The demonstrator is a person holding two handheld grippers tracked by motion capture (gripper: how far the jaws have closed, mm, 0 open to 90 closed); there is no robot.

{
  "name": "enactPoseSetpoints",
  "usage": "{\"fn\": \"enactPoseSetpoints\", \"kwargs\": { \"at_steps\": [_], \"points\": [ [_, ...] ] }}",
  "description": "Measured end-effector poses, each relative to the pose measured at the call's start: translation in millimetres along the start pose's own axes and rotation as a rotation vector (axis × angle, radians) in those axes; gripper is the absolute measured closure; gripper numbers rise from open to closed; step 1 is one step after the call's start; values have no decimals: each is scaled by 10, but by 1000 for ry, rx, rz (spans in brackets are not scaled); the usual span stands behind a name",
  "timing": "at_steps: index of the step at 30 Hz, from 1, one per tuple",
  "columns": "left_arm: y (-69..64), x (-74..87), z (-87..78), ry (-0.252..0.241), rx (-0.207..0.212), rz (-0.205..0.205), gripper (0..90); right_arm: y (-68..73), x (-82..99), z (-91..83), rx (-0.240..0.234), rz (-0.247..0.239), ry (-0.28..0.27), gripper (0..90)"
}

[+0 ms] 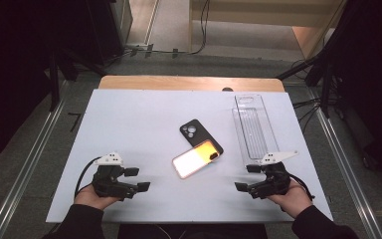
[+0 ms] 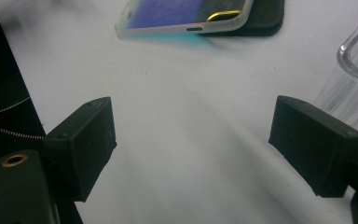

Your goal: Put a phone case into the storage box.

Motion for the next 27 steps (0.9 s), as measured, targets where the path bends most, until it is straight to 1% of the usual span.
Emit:
{"fn": "enactPoseSetpoints", "kwargs": {
  "at_steps": [10, 17, 18, 19, 20, 21, 24, 27],
  "points": [
    [-4, -7, 2, -2, -4, 2, 248, 9, 5, -2, -6, -4, 5, 126],
    [-11, -25, -4, -16, -4, 11, 247, 8, 6, 2, -8, -9, 7, 127],
    [-15, -34, -2, -17, -6, 12, 247, 8, 6, 2, -8, -9, 7, 126],
    [-16, -48, -10, -5, -4, 19, 246, 9, 6, 2, -8, -10, 7, 126],
    [-16, -48, -10, -5, -4, 19, 246, 9, 6, 2, -8, -10, 7, 126],
    [-20, -82, -32, -10, -9, 28, 245, 11, 6, -1, -9, -8, 7, 126],
    [-3, -133, -36, -11, 6, 33, 245, 15, 8, -2, -12, -9, 8, 126],
    [11, -172, -17, -10, 12, 37, 241, 14, 6, 4, -13, -12, 9, 126]
  ]
}}
Point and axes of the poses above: each handheld gripper's, and its own axes: z roughly forward along the jaws, x roughly out of its underside, y roughly to its left, the point moved 1 cm from there along z, roughly forward along the jaws, and after that the axes turned 10 degrees about x, right-handed, at the moved point
